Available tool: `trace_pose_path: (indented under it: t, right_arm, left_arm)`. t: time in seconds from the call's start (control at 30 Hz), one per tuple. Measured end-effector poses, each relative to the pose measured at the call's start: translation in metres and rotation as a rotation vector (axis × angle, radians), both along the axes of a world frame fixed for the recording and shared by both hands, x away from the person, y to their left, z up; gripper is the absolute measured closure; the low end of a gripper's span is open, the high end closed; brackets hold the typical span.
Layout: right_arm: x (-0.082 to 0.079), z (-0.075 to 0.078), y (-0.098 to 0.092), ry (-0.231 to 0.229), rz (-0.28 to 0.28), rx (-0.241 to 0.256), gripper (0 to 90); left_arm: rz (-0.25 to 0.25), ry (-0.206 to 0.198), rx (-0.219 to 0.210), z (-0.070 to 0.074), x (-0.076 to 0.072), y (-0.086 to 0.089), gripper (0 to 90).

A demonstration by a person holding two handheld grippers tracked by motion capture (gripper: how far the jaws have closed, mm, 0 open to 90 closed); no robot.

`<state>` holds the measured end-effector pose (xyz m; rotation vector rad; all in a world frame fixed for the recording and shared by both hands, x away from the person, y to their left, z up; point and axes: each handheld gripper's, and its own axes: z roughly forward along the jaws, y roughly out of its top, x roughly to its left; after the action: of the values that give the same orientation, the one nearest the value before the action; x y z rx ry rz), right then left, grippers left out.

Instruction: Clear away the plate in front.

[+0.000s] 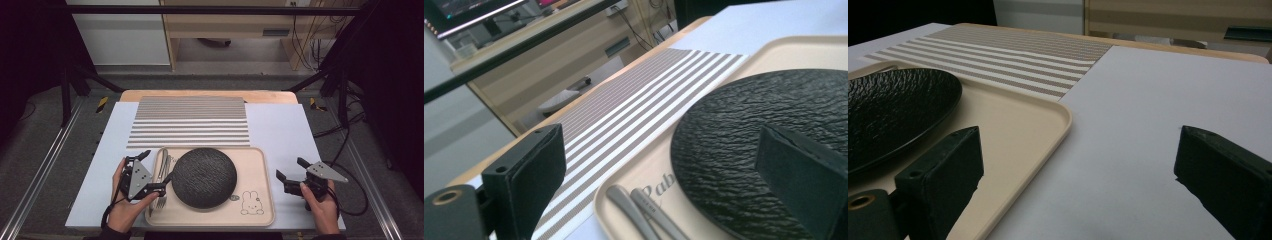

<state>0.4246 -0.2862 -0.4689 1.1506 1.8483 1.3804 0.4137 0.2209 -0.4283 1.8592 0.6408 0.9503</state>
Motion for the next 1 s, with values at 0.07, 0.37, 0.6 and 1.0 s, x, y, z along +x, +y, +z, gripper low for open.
trace_pose_path:
  t: [0.07,0.37,0.6,1.0]
  right_arm:
    - [0.0,0.0,0.0,0.001,0.001,0.0,5.7]
    - [0.0,0.001,0.002,-0.001,0.013,0.003,5.7]
    - [-0.001,0.0,0.002,0.007,0.047,0.021,5.5]
    - [-0.004,0.001,0.003,-0.004,0.029,0.016,5.5]
  left_arm:
    - [0.027,0.003,-0.025,0.001,0.001,0.008,6.2]
    - [0.094,-0.024,-0.104,0.005,0.002,0.036,5.1]
    - [0.186,-0.032,-0.159,0.005,-0.001,0.065,3.0]
    - [0.203,-0.05,-0.273,0.006,-0.007,0.096,3.0]
